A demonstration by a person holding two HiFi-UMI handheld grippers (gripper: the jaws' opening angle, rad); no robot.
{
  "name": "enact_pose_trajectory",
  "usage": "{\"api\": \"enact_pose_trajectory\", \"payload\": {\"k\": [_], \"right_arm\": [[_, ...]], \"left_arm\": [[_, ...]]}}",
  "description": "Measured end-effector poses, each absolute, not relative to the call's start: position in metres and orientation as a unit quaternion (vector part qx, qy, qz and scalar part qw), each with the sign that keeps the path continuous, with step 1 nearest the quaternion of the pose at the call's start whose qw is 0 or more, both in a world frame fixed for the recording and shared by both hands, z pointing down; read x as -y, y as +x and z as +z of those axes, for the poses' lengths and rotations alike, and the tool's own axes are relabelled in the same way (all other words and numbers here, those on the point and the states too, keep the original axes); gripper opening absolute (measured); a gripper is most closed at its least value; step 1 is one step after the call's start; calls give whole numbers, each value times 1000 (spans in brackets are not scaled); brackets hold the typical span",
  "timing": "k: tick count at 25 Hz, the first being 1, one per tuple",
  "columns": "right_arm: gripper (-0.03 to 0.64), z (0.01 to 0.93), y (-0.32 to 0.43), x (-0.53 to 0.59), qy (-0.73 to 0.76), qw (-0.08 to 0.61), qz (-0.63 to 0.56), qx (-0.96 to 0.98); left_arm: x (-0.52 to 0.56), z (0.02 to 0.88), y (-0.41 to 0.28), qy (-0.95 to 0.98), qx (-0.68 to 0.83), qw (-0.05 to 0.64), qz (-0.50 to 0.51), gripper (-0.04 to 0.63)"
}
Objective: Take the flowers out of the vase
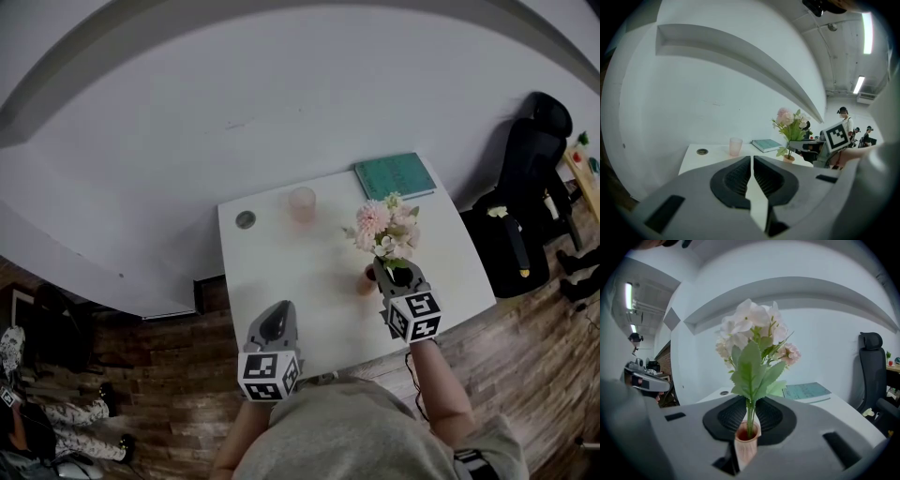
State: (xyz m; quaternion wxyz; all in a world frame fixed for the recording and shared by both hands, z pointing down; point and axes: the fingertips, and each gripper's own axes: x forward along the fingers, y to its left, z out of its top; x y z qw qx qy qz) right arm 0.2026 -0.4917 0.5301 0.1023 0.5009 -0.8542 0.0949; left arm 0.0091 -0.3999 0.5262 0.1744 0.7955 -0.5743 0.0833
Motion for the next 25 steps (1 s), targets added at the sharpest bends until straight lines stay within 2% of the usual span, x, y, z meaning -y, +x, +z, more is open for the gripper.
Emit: {"api": "enact_pose_trajectory", "payload": {"k": [25], "right_arm": [[58,430,188,455,524,54,7,850]], "left_arm": [[323,504,-15,800,572,165,72,20]]}}
